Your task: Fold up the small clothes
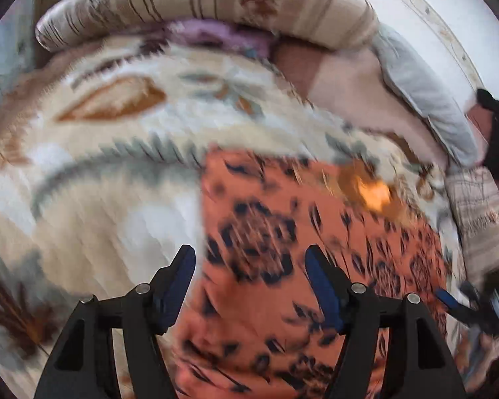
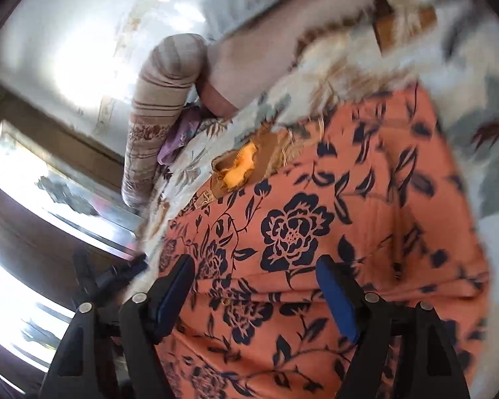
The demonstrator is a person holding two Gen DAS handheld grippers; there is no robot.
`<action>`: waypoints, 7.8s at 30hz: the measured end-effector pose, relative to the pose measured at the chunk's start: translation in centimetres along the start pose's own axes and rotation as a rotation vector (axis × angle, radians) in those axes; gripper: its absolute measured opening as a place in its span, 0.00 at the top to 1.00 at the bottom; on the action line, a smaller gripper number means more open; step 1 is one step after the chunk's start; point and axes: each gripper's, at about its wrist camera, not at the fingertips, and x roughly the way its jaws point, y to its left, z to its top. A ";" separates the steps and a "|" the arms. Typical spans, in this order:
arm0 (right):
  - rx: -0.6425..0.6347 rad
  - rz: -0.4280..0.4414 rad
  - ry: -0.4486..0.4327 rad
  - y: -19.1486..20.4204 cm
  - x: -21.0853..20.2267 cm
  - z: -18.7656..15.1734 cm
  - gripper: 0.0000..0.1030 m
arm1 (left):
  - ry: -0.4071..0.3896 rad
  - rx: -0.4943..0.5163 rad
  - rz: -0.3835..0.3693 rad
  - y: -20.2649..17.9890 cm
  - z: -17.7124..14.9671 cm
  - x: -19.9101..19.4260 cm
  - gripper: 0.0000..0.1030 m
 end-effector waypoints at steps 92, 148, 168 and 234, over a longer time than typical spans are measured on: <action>0.081 -0.278 0.277 -2.8 -17.7 -18.3 0.94 | 0.171 -0.033 -0.013 3.1 -22.4 -13.8 0.95; 0.394 -0.107 -0.147 -3.0 -6.8 -7.7 0.16 | 0.005 -0.228 -0.010 0.2 -9.2 -3.2 0.22; 0.236 -0.158 -0.282 5.1 -10.8 -1.9 0.92 | -0.113 -0.118 0.034 -4.2 -4.3 -10.9 0.82; 0.152 -0.054 -0.051 -1.0 -10.3 -12.1 0.31 | 0.014 -0.098 0.322 2.9 -1.2 -2.9 0.36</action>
